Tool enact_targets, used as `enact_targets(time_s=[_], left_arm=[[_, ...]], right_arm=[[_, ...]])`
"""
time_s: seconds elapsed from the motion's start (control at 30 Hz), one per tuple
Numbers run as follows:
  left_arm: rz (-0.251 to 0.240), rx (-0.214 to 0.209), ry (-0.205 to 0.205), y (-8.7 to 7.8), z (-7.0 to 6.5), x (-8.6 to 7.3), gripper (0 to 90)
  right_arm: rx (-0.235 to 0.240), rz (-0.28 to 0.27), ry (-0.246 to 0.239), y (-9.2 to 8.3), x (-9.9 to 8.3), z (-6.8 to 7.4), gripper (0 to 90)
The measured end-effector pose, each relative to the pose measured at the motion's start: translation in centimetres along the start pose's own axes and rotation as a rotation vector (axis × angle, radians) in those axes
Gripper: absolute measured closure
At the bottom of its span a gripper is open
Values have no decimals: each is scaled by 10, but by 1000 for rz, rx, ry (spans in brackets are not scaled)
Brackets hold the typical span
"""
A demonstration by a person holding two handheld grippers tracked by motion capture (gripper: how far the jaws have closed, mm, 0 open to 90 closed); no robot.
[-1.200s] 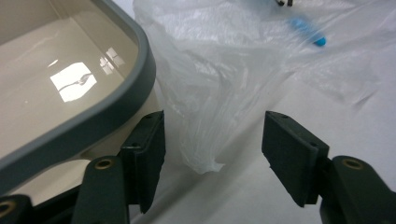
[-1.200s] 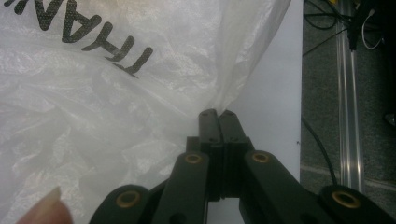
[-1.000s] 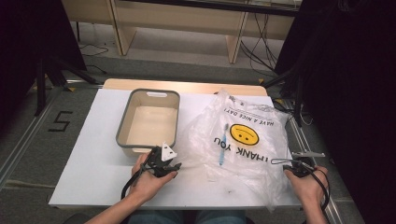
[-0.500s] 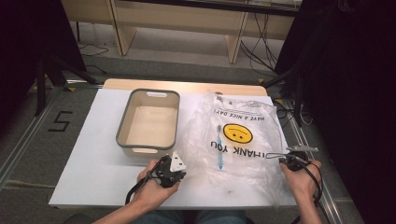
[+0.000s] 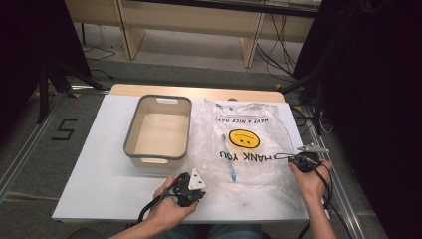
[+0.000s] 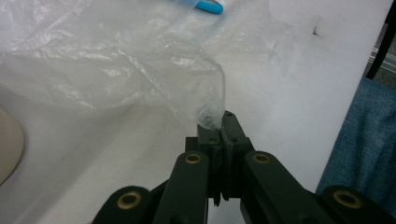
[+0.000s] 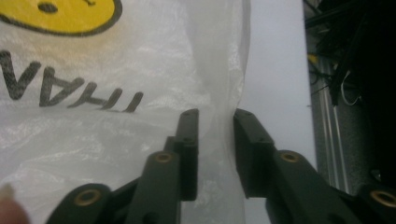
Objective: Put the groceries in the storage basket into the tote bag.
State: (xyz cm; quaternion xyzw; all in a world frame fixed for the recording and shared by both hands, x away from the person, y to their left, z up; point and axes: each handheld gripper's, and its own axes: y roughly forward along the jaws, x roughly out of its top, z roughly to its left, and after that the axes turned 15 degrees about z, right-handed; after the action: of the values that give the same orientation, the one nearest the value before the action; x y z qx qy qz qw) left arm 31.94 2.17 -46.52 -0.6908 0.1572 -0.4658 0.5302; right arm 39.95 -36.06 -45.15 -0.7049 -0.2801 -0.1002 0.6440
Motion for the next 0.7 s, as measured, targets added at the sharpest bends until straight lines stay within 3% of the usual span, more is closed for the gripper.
enact_targets(time_s=[0.27,0.37,0.47,0.7], left_arm=[[-7,17,-23,4,8,6,890],[-5,27,-24,6,11,9,890],[-5,32,-37,9,14,10,890],[-13,41,-44,8,15,8,845]], right_arm=[[-6,-102,5,-37,-5,-1,561],[-8,-108,9,-44,-9,-5,531],[38,-111,19,-46,-14,-8,520],[94,-89,-6,-45,-28,2,512]])
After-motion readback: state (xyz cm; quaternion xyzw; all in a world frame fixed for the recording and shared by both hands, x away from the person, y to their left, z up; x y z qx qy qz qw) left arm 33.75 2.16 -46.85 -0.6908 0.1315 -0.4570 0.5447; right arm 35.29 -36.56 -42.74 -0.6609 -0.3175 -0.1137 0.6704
